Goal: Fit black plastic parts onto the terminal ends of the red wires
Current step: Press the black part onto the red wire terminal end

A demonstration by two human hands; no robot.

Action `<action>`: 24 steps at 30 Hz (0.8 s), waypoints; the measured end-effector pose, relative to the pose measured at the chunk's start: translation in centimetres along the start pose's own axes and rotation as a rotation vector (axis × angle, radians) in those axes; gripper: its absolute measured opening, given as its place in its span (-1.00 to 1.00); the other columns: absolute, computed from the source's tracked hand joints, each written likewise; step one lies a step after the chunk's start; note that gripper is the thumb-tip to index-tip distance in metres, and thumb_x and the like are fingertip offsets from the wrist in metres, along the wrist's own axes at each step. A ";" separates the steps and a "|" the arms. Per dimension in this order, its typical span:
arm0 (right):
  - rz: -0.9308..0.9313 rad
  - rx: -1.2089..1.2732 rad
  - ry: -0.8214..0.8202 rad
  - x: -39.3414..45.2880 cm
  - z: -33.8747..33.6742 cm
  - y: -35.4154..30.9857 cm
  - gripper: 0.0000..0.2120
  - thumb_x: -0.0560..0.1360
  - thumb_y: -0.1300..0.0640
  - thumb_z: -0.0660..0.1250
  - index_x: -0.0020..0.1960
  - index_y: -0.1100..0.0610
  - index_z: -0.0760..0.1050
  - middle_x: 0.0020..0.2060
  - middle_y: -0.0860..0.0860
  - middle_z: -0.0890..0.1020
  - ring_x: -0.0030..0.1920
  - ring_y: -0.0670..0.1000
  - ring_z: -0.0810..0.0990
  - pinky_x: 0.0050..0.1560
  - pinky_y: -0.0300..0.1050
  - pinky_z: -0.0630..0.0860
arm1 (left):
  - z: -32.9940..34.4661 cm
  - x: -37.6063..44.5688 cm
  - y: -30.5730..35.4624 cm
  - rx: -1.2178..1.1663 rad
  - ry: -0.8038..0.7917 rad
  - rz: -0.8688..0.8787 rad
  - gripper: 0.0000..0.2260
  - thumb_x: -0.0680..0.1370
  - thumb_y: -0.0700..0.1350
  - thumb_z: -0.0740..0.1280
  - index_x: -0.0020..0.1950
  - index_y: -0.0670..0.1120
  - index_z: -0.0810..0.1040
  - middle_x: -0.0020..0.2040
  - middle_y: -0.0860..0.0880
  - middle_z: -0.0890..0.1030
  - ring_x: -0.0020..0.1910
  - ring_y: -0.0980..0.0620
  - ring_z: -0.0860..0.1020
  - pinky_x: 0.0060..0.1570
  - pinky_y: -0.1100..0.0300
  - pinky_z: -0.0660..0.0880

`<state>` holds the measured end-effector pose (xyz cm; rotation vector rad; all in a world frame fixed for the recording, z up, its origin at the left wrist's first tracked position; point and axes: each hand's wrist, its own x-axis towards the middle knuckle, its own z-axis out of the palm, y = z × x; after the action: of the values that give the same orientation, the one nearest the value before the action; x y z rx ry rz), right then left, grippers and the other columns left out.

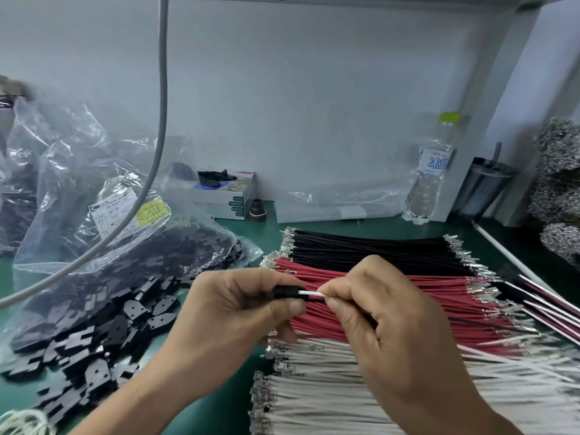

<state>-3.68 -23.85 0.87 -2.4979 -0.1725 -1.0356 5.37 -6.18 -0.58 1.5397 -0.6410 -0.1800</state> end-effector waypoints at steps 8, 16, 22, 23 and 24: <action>-0.071 -0.004 0.039 -0.1 0.7 0.4 -0.83 0.58 0.05 0.32 -0.11 0.07 0.63 -0.20 -0.13 0.52 -0.26 -0.15 0.50 -0.28 -0.24 0.45 | -0.6 0.0 0.0 0.002 -0.044 0.007 -0.84 0.40 -0.12 0.59 -0.03 0.00 0.78 -0.32 -0.16 0.71 -0.41 -0.14 0.69 -0.45 0.24 0.52; -0.163 -0.125 0.073 0.5 -0.3 1.6 -0.79 0.61 0.00 0.27 -0.04 0.04 0.64 -0.15 -0.13 0.54 -0.19 -0.08 0.52 -0.28 -0.11 0.48 | -0.4 0.4 -0.4 -0.109 -0.048 0.025 -0.77 0.35 -0.15 0.64 -0.03 -0.08 0.77 -0.27 -0.22 0.71 -0.42 -0.14 0.68 -0.46 0.22 0.52; -0.071 -0.229 -0.002 0.4 -1.4 2.8 -0.68 0.63 -0.12 0.15 0.03 -0.01 0.64 -0.21 -0.18 0.50 -0.26 -0.14 0.48 -0.34 -0.21 0.40 | -1.9 1.3 -0.7 -0.363 0.062 -0.027 -0.48 0.26 0.11 0.68 0.13 -0.10 0.73 0.05 -0.23 0.73 -0.23 -0.11 0.71 -0.39 0.15 0.60; -0.059 -0.218 0.068 0.7 -1.9 2.9 -0.69 0.63 -0.09 0.17 0.01 0.02 0.64 -0.24 -0.17 0.48 -0.28 -0.13 0.46 -0.35 -0.23 0.38 | -2.6 1.6 -0.6 -0.372 0.084 -0.016 -0.53 0.32 0.07 0.63 0.17 -0.08 0.72 0.12 -0.20 0.72 -0.17 -0.11 0.71 -0.34 0.13 0.63; -0.039 -0.188 0.149 1.2 -2.9 3.0 -0.72 0.64 -0.07 0.20 0.01 0.04 0.64 -0.26 -0.16 0.47 -0.29 -0.13 0.45 -0.35 -0.25 0.35 | -3.4 1.8 -0.5 -0.338 0.131 0.002 -0.60 0.37 0.03 0.57 0.19 -0.04 0.71 0.15 -0.14 0.72 -0.12 -0.11 0.72 -0.30 0.12 0.66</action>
<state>-3.88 -27.83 2.54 -2.5779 -0.0828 -1.3038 8.65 -4.21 -0.22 1.2144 -0.4803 -0.1749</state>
